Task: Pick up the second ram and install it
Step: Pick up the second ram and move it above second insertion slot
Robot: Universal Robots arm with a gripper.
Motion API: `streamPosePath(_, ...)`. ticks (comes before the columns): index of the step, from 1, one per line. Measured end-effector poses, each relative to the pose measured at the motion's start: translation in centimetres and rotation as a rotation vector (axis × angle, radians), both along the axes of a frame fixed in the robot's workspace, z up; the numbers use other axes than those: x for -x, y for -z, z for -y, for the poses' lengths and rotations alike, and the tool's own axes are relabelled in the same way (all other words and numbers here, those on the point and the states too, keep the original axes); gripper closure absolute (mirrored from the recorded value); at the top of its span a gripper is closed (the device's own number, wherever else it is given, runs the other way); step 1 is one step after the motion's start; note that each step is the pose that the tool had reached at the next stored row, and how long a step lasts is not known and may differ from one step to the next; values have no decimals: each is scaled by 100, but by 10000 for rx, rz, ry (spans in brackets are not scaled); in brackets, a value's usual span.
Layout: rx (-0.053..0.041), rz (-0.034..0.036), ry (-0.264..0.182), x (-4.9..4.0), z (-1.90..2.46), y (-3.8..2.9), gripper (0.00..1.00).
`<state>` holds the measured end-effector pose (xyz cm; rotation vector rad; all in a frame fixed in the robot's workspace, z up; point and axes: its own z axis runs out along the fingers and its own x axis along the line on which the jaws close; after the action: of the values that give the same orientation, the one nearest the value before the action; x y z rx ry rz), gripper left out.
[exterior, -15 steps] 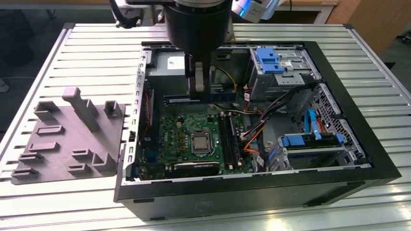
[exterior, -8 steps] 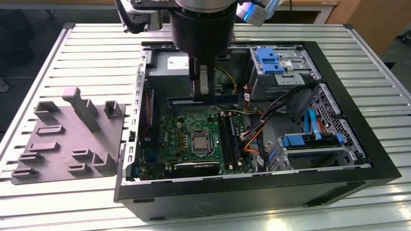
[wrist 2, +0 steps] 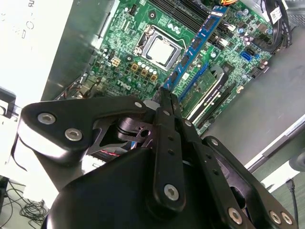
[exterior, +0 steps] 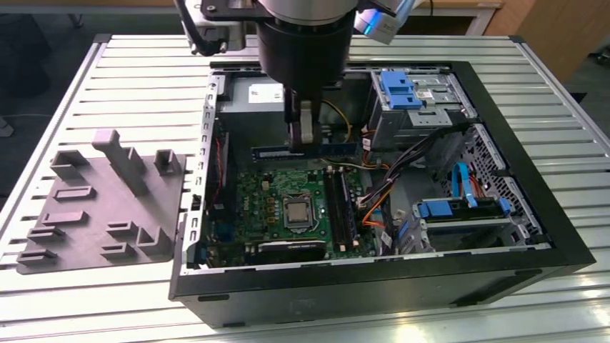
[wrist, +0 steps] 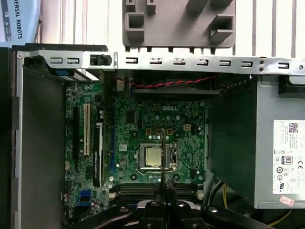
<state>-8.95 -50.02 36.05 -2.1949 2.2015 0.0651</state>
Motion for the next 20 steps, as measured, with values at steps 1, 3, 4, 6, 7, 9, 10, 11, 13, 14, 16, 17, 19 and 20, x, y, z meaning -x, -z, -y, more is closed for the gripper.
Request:
streamPosePath(1,0,0,0,-5,0,4,88)
streamPosePath(3,0,0,1,-16,0,11,88)
streamPosePath(4,0,0,1,-21,0,14,88)
streamPosePath(6,0,0,2,-30,0,21,88)
streamPosePath(7,0,0,2,-34,0,25,88)
streamPosePath(9,0,1,4,-40,0,33,88)
streamPosePath(10,-2,1,5,-42,0,39,88)
streamPosePath(11,-1,1,6,-44,0,46,88)
streamPosePath(13,0,0,8,-47,0,59,88)
streamPosePath(14,0,0,9,-48,0,65,88)
streamPosePath(16,0,0,11,-52,0,78,88)
streamPosePath(17,0,1,13,-53,0,85,88)
streamPosePath(19,-1,0,16,-55,0,103,88)
streamPosePath(20,0,0,18,-56,0,111,88)
